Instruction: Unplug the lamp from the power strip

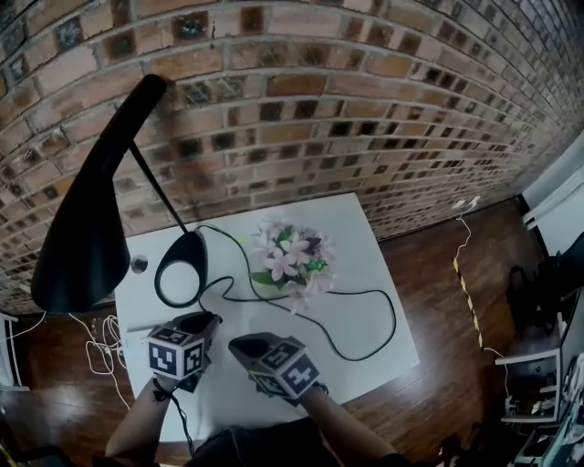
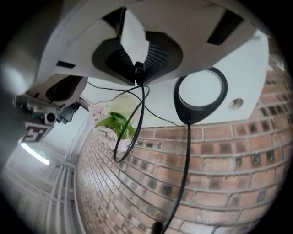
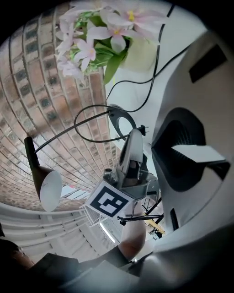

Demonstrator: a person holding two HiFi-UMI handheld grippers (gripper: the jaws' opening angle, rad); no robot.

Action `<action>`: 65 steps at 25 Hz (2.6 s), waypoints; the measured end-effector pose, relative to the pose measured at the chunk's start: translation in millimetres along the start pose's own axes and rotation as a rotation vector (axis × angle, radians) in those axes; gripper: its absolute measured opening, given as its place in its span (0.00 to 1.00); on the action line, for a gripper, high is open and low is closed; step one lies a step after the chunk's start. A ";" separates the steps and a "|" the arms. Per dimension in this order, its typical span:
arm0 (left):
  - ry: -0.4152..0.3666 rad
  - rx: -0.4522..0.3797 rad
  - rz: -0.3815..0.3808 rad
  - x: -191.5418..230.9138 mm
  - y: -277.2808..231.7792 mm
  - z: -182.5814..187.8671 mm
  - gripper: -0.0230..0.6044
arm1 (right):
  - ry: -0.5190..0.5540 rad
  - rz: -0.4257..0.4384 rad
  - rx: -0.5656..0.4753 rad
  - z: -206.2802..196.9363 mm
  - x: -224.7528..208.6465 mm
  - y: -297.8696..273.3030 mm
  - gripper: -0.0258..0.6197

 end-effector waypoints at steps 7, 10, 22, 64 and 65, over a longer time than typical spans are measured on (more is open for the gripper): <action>0.346 0.050 -0.150 -7.7 -18.4 -19.9 0.17 | -0.052 0.000 0.050 -16.1 -11.1 5.0 0.03; 0.400 0.050 -0.161 -6.3 -21.8 -23.2 0.18 | -0.044 0.012 0.053 -15.8 -11.4 1.9 0.03; 0.276 0.089 -0.050 1.4 -13.3 -39.1 0.31 | -0.006 0.076 0.082 -18.2 2.5 -14.4 0.03; 0.275 0.131 0.063 0.8 80.1 -139.1 0.31 | 0.131 0.115 0.192 -53.3 75.9 -31.1 0.03; 0.251 0.118 0.100 6.6 85.9 -139.4 0.31 | 0.136 0.114 0.202 -55.1 78.8 -31.6 0.03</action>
Point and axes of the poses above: the fingertips, and each gripper's own axes: y backward along the fingers, x to its left, z out of its top, the point moved 1 cm from there along y, backward along the fingers, and after that the axes turned 6 degrees about y, right-handed, at the moved point
